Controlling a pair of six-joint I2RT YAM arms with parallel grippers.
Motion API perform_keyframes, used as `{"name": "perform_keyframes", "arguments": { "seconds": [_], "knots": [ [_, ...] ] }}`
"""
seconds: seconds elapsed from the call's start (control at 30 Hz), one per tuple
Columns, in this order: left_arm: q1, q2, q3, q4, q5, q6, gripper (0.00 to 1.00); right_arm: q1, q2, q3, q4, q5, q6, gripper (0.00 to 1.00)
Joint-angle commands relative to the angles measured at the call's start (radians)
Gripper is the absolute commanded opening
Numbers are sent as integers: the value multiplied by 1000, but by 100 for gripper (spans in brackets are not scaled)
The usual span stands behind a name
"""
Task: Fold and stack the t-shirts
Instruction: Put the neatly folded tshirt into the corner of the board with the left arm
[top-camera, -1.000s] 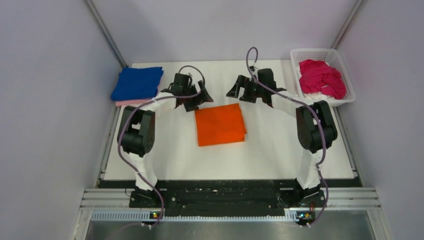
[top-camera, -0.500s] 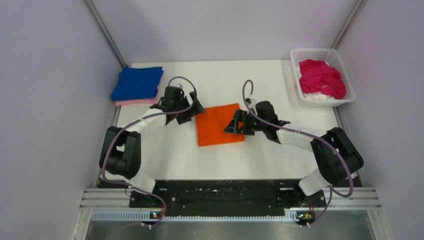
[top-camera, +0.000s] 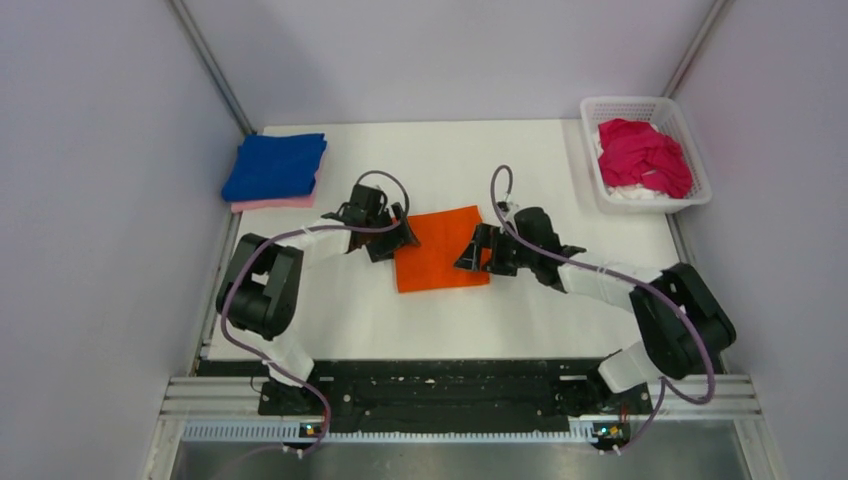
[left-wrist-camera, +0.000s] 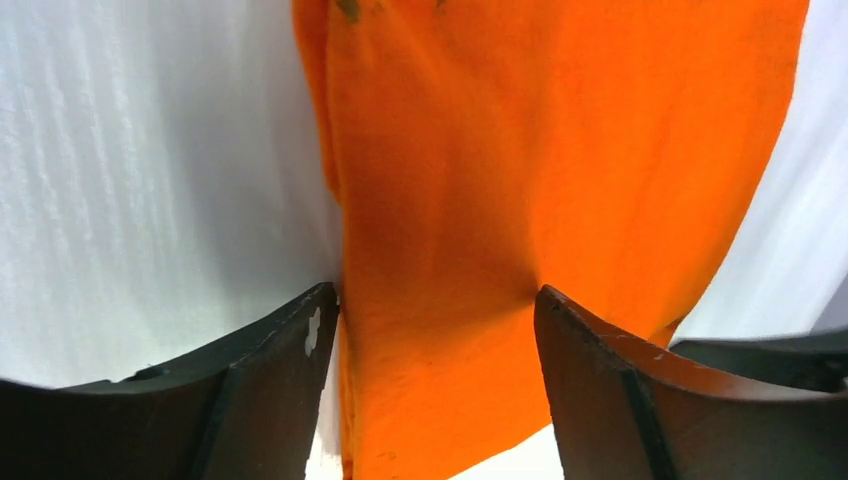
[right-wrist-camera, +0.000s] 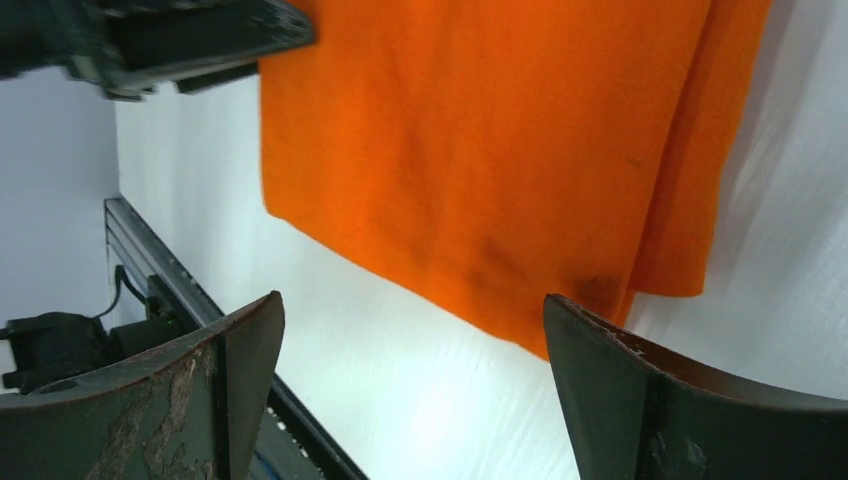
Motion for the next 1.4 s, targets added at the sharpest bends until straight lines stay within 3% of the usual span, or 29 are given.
{"name": "perform_keyframes", "arguments": {
  "seconds": [0.0, 0.17, 0.2, 0.27, 0.3, 0.5, 0.8, 1.0, 1.37],
  "knots": [
    [-51, 40, 24, -24, -93, 4, 73, 3, -189, 34, -66, 86, -24, 99],
    [-111, 134, 119, -120, -200, 16, 41, -2, -394, 28, -226, 333, -6, 99],
    [-126, 150, 146, -144, -226, 22, 33, -3, -440, 22, -258, 401, 6, 99],
    [-158, 180, 205, -204, -322, 33, 5, -8, -527, -4, -310, 551, 31, 99],
    [-172, 193, 238, -236, -360, 47, 0, -11, -571, -22, -328, 608, 41, 99],
    [-201, 232, 434, -398, -626, 140, 0, -53, -770, -82, -445, 736, -1, 99],
    [-199, 252, 622, -448, -928, 351, 0, -76, -831, -103, -533, 804, -53, 99],
    [-174, 259, 637, -304, -1057, 591, 0, -83, -816, -95, -531, 820, -88, 99],
    [-43, 251, 660, -44, -1086, 964, 0, -113, -718, -48, -508, 848, -143, 99]
  ]
}}
